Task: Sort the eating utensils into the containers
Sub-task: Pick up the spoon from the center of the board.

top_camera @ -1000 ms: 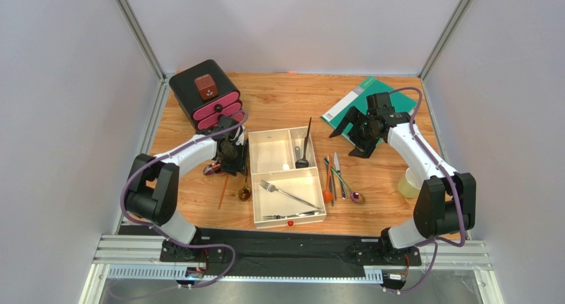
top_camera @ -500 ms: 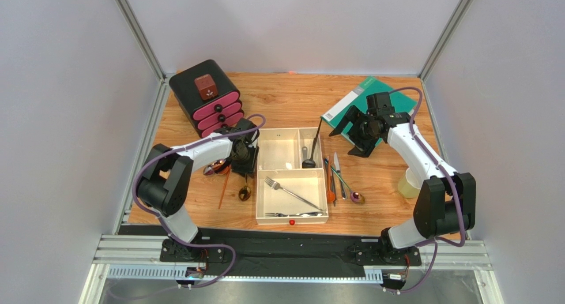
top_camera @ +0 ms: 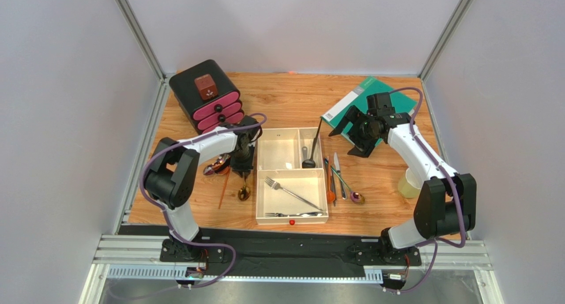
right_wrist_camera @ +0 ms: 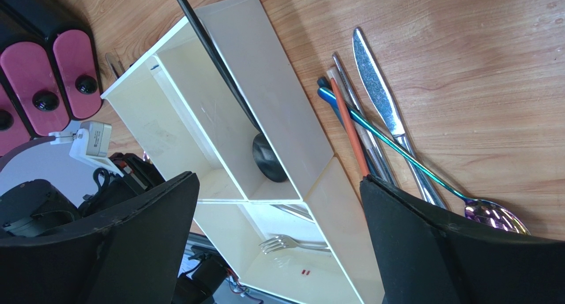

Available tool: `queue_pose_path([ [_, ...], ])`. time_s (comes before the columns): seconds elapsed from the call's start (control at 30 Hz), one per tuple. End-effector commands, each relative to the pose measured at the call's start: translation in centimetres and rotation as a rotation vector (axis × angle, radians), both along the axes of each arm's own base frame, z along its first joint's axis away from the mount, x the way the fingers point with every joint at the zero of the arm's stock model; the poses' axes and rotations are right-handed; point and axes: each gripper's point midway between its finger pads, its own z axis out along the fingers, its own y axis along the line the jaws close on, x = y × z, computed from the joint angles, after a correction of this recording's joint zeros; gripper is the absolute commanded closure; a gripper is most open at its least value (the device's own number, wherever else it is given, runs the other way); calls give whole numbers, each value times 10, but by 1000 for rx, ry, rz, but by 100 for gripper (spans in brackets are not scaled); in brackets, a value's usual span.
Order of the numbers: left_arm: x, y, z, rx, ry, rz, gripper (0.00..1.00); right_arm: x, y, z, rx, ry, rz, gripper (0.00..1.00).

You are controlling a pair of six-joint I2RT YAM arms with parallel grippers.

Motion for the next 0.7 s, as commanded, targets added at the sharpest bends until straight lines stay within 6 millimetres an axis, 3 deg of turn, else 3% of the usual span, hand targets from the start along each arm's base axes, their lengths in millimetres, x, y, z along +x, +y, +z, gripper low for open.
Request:
queue_pose_path([
  [0.0,-5,8,-3,56,37,16,76,12,4,25,31,-86,15,0],
  [0.2,-5,8,-4,70,62,4,81,14,2,27,34,-94,20,0],
  [0.27,-6,7,-6,78,74,-4,100,15,1,25,35,-94,15,0],
  [0.5,-13,4,3,46,92,-21,100,18,2,17,49,-80,19,0],
  [0.67,-22,3,30,-3,64,-39,100,15,3,7,56,-55,27,0],
])
